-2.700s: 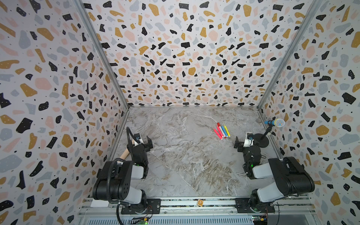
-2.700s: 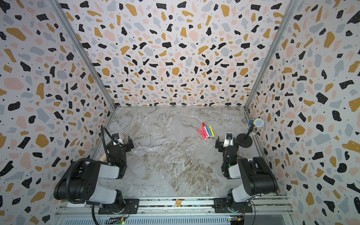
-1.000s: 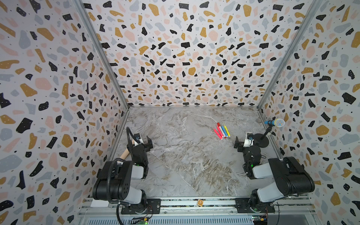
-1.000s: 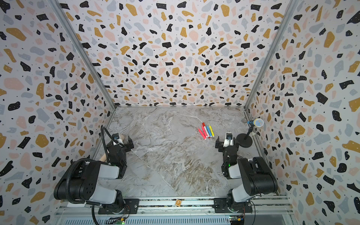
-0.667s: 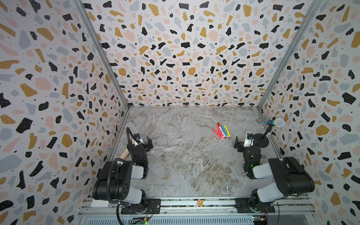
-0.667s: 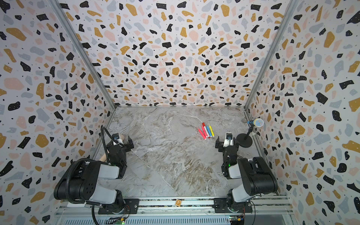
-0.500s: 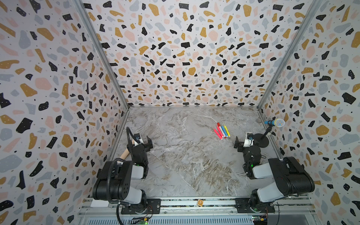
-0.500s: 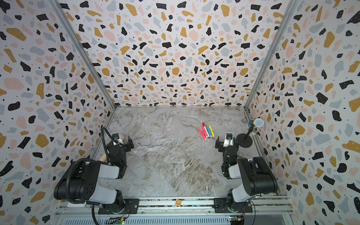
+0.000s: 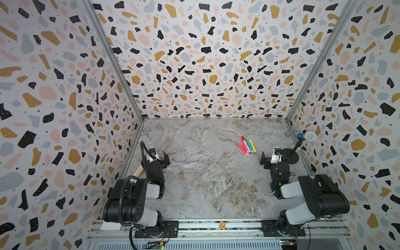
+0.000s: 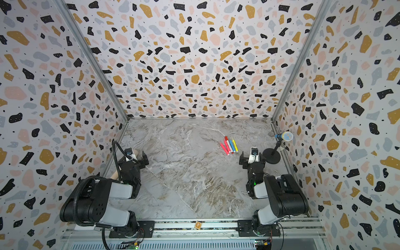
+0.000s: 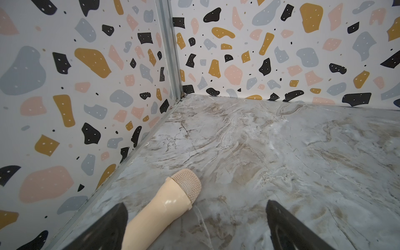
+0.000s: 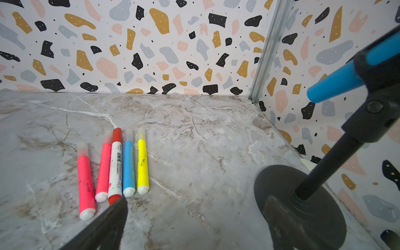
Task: Insert pens into pen caps
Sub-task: Reset both arms
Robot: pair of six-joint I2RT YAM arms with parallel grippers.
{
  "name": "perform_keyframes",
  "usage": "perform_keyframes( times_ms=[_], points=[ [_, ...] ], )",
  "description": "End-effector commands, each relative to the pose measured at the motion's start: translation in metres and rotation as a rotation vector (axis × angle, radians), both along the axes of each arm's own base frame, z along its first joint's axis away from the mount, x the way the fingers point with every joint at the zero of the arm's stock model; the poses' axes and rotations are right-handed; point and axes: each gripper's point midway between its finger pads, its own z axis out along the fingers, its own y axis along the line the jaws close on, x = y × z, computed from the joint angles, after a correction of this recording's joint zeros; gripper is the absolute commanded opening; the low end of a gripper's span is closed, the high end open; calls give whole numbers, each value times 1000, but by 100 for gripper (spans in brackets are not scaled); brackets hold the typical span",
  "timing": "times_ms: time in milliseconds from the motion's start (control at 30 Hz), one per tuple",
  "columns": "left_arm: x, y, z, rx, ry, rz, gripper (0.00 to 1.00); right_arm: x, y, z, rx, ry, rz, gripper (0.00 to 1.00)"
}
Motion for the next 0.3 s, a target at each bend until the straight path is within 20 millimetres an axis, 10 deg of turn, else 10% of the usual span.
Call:
perform_keyframes(
  times_ms=[0,267],
  points=[
    [5,-2,11,5,-37,-7,100,0,0,6,9,-16,0,99],
    [2,-1,13,-2,-50,-2,100,1,1,5,11,-13,5,99]
  ],
)
